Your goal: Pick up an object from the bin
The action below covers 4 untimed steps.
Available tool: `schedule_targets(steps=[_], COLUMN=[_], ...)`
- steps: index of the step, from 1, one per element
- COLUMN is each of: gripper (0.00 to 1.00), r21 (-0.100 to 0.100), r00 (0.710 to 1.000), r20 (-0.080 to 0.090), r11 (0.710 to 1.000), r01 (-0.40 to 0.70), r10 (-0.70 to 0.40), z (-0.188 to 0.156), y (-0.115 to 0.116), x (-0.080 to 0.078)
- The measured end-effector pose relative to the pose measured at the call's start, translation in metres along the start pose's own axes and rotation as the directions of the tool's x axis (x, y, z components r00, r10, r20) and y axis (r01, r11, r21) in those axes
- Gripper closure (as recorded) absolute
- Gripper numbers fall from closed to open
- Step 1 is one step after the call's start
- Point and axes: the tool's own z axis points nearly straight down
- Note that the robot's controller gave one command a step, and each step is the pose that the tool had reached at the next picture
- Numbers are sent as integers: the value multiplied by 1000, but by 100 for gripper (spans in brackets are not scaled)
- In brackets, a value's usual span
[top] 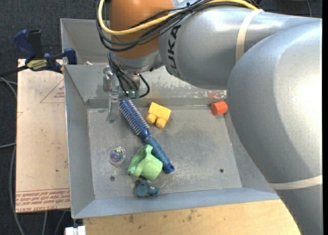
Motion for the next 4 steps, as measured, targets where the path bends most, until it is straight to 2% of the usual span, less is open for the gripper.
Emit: schedule_targets(steps=[1, 2, 3, 4], gripper=[0, 0, 0, 0], r21=[3, 4, 2, -2], r00=[1000, 1000, 939, 978], r20=[-1, 2, 4, 11], r11=[1000, 1000, 939, 978], r01=[-31, -21, 345, 207], r10=[31, 21, -345, -207], z=[80, 126, 129, 129], y=[-53, -131, -174, -93], x=[7, 34, 150, 122])
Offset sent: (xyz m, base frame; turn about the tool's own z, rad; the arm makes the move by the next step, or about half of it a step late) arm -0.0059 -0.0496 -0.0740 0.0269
